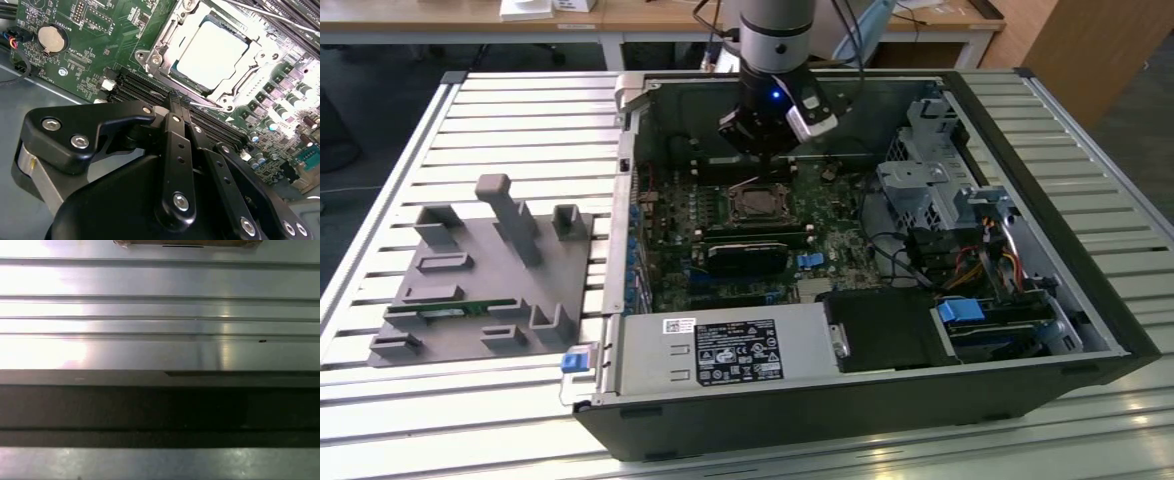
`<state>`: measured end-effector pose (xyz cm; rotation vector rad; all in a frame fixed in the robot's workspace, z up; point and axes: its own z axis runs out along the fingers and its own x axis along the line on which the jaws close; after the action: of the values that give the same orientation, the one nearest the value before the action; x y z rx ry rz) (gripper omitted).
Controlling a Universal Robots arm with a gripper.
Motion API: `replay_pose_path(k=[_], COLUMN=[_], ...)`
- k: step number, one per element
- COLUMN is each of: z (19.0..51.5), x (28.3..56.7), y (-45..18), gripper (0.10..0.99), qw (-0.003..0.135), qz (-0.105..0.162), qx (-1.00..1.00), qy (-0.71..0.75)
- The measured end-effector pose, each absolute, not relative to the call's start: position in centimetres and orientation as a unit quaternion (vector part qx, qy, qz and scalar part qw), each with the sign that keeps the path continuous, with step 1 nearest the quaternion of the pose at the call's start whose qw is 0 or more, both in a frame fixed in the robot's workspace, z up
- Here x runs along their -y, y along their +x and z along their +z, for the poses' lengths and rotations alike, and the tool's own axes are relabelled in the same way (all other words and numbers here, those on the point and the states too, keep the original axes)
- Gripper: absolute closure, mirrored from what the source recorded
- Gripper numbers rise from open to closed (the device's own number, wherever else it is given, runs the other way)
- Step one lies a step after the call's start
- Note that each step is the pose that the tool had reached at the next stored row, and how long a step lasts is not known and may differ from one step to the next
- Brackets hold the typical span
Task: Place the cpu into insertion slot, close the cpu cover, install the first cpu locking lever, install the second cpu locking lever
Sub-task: 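Install the first cpu locking lever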
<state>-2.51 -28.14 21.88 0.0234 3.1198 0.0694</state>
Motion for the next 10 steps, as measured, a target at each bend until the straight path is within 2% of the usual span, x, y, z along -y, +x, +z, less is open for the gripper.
replay_pose_path(k=[10], z=[21.28], x=[28.08], y=[-2.17], gripper=[0.980], qw=[0.010], qz=[0.022], qx=[-1.000], qy=[0.007])
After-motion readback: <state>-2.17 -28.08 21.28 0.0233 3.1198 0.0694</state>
